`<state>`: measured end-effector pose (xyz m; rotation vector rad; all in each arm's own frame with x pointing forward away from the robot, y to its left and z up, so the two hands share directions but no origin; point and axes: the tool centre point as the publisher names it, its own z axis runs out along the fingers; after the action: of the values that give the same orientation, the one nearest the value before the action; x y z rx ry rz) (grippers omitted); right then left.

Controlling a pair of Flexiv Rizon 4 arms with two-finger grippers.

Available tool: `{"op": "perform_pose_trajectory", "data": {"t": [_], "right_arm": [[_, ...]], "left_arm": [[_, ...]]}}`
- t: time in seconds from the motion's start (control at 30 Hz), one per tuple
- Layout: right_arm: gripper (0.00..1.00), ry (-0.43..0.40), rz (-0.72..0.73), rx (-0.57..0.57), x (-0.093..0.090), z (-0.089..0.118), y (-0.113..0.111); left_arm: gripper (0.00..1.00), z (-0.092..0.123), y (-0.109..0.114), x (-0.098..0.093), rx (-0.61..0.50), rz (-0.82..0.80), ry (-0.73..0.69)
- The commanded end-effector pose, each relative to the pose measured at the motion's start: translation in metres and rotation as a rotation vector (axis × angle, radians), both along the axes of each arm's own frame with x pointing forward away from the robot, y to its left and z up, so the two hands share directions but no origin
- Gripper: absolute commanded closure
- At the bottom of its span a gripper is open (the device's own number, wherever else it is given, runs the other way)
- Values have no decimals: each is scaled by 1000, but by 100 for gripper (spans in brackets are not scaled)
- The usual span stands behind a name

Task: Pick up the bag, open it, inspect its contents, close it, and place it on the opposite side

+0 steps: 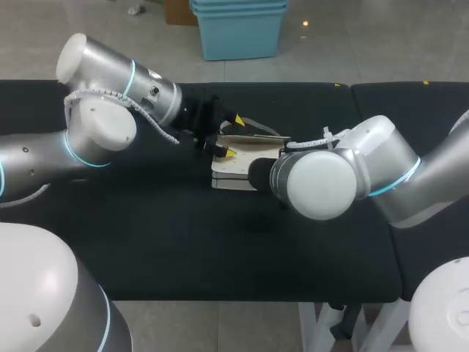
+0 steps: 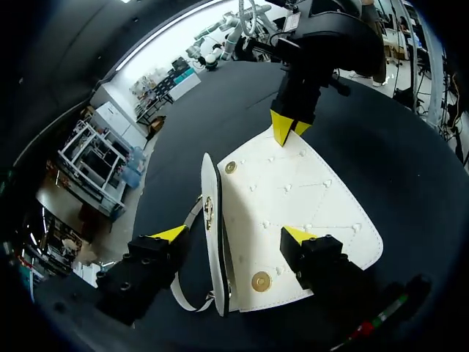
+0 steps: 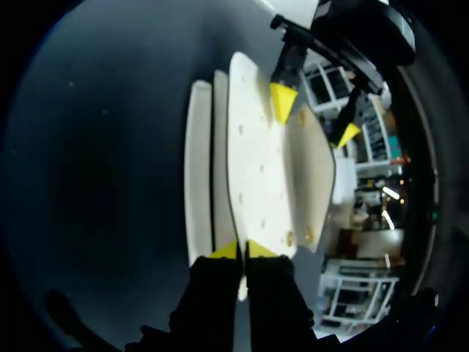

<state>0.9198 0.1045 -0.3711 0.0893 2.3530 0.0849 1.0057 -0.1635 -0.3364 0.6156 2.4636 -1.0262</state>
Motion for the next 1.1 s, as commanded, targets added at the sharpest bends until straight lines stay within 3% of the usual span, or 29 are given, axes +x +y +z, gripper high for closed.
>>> {"op": "perform_pose_trajectory", "data": {"t": [0.03, 0.23, 0.3, 0.47, 0.57, 0.73, 0.93, 1.1], "right_arm": [[100, -47, 7, 10, -2, -4, -3], [100, -47, 7, 10, -2, -4, -3], [100, -47, 7, 10, -2, -4, -3], [100, -47, 7, 10, -2, -4, -3], [100, -47, 7, 10, -2, -4, -3], [100, -47, 7, 10, -2, -4, -3], [100, -47, 7, 10, -2, -4, -3], [100, -47, 7, 10, -2, -4, -3]], "left_arm": [[14, -7, -11, 7, -15, 37, -15], [29, -12, -19, 19, 9, 58, 11], [38, -14, -21, 23, 15, 66, 19], [40, -17, -25, 31, 25, 74, 48], [50, -18, -26, 35, 30, 78, 65], [56, -20, -27, 42, 36, 97, 87], [56, -24, -28, 48, 54, 107, 112], [73, -24, -28, 52, 54, 116, 129]]}}
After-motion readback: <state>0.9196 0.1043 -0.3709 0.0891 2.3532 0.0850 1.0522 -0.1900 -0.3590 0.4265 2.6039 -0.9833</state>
